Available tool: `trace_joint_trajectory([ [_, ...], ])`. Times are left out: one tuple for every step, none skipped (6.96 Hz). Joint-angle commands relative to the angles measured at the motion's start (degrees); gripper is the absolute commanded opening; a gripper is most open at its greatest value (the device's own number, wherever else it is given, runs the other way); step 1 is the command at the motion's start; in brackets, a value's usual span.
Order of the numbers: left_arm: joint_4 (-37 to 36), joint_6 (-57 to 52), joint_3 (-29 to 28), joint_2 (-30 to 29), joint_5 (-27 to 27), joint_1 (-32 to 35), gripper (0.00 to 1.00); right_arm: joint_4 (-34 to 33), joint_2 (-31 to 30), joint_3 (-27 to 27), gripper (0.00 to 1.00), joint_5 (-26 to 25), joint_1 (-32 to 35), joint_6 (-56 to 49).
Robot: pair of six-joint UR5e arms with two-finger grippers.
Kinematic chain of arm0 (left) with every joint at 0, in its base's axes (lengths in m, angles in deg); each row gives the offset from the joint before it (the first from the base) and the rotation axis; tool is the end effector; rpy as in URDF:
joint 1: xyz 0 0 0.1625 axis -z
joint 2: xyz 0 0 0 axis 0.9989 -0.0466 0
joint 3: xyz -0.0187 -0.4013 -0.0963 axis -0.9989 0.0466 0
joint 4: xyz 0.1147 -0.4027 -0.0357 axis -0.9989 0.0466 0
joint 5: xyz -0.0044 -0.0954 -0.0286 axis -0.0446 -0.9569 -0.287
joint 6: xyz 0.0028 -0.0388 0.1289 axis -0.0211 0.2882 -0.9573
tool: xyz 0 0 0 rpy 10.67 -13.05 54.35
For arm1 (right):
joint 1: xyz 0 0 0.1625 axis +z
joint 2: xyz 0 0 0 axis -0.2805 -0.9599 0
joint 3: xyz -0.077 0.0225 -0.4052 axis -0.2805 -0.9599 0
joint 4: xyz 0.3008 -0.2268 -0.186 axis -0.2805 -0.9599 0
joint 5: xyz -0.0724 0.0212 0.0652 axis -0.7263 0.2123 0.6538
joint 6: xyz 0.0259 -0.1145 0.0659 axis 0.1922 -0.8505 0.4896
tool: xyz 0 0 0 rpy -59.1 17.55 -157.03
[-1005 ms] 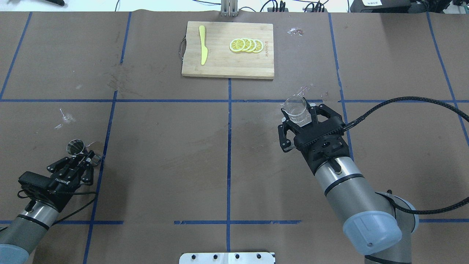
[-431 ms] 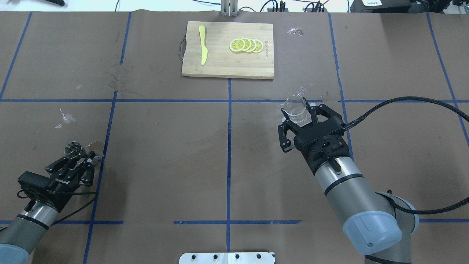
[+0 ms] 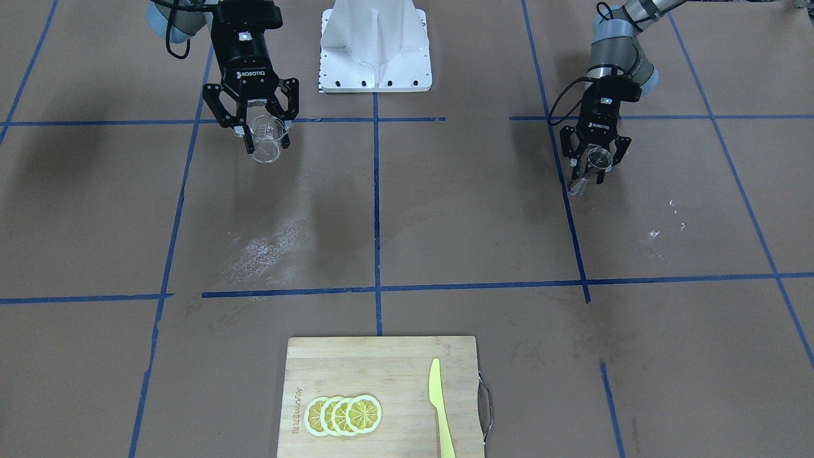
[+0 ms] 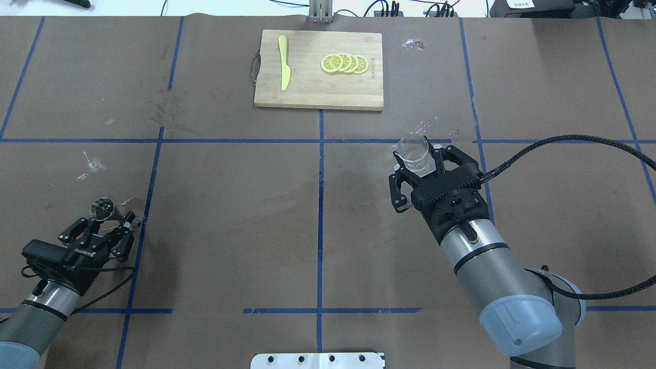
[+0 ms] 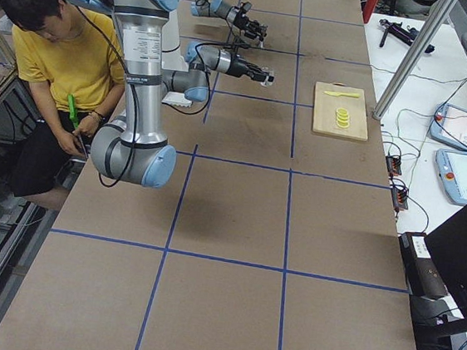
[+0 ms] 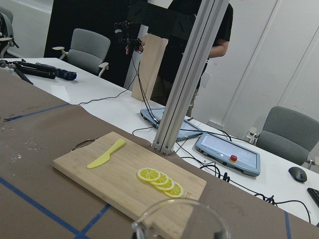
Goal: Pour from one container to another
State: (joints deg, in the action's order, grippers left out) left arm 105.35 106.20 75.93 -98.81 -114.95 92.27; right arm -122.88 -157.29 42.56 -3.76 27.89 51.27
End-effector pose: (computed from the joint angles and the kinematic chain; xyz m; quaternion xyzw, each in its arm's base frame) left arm 0.4069 -0.2896 0.5541 0.5833 0.3659 -0.1293 0.7136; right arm -0.4341 -0.3356 0.2382 0.6172 -0.2745 -0.0089 0.7373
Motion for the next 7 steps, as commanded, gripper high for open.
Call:
trace_joint_trajectory([
  [3.4, -0.3, 0.4, 0.6, 5.1, 0.2, 1.00, 0.1, 0.0, 0.0, 0.00, 0.0, 0.0, 0.0],
  [5.7, -1.0, 0.9, 0.9, 5.8, 0.3, 1.00, 0.0, 0.0, 0.0, 0.00, 0.1, 0.0, 0.1],
  [5.9, -1.1, 2.5, 1.1, 6.7, 0.3, 1.00, 0.1, 0.0, 0.0, 0.00, 0.1, 0.0, 0.1],
  [5.9, -2.3, 4.6, 1.1, 6.8, 0.4, 1.00, 0.1, 0.0, 0.0, 0.00, 0.1, 0.0, 0.1],
  [5.9, -3.6, 6.6, 1.1, 6.9, 0.3, 1.00, 0.1, 0.0, 0.0, 0.00, 0.1, 0.0, 0.1],
  [6.1, -3.9, 8.0, 1.1, 6.8, 0.3, 1.00, 0.1, 0.0, 0.0, 0.00, 0.0, 0.0, 0.1],
  [6.2, -6.6, 11.3, 1.1, 6.7, 0.5, 1.00, 0.1, 0.0, 0.0, 0.00, 0.0, 0.0, 0.1],
])
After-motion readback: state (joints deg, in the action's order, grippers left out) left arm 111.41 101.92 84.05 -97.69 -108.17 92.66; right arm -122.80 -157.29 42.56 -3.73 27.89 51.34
